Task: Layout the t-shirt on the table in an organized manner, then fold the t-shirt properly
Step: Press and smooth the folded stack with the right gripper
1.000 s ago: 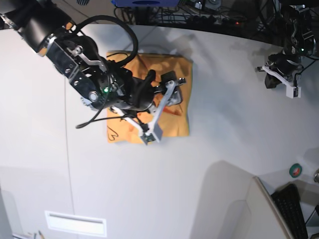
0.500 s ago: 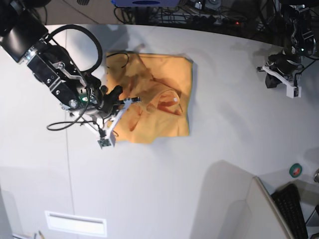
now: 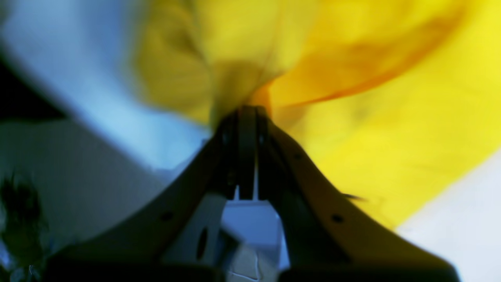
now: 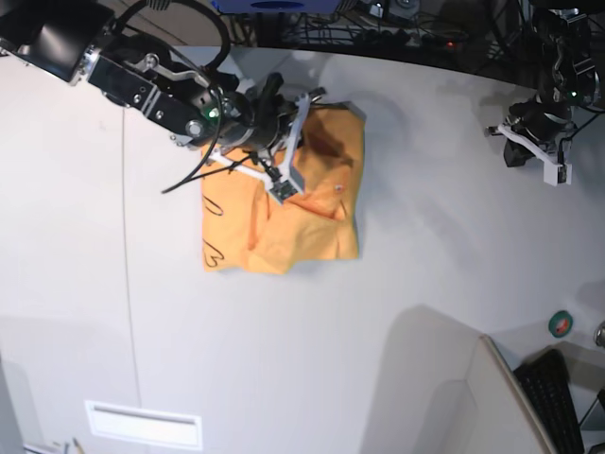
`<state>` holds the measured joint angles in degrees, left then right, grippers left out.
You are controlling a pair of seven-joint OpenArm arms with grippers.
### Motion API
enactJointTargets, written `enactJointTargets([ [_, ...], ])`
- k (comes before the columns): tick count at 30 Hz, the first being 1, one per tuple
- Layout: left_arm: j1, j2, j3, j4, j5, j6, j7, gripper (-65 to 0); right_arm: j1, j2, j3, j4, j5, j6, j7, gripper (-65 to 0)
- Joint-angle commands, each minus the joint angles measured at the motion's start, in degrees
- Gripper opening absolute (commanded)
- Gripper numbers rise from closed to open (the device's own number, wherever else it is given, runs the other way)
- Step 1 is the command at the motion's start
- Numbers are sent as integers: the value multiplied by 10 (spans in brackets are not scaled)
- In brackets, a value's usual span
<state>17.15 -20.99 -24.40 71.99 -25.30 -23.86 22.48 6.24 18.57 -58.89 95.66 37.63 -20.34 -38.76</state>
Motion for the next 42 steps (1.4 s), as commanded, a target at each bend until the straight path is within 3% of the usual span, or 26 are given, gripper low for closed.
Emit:
enactJointTargets([
  [1, -2, -11, -4, 8, -3, -1, -10, -650, 5, 2, -9, 19, -2, -13, 7, -650],
  [7, -2, -13, -4, 8, -2, -1, -10, -650, 9, 6, -53, 75, -2, -65, -31, -650],
  [13, -2, -14, -4, 8, -2, -1, -10, -650, 9, 13, 16, 91, -2, -66, -44, -650],
  [16, -2, -13, -4, 8, -2, -1, -10, -650, 23, 7, 11, 73, -2, -65, -44, -650],
  [22, -3, -13, -4, 8, -2, -1, -10, -650, 51, -62, -44, -40, -3, -64, -40, -650],
  [26, -3, -13, -4, 8, -2, -1, -10, -650, 69, -95, -111, -88, -3, -64, -8, -650],
  [29, -3, -14, -4, 8, -2, -1, -10, -650, 72, -111, -121, -112, -3, -64, -4, -650],
  [32, -1, -15, -4, 8, -1, -1, -10, -650, 72, -103, -120, -73, -2, -65, -6, -650],
  [34, -1, -15, -4, 8, 0, -1, -10, -650, 72, -79, -114, -23, -2, -66, -14, -650],
  [38, 1, -15, -5, 8, 0, -1, -11, -650, 66, -47, -15, 24, -2, -101, -49, -650],
  [42, 2, -11, -33, 8, 1, -1, -9, -650, 71, -21, 67, -4, -2, -86, -48, -650],
])
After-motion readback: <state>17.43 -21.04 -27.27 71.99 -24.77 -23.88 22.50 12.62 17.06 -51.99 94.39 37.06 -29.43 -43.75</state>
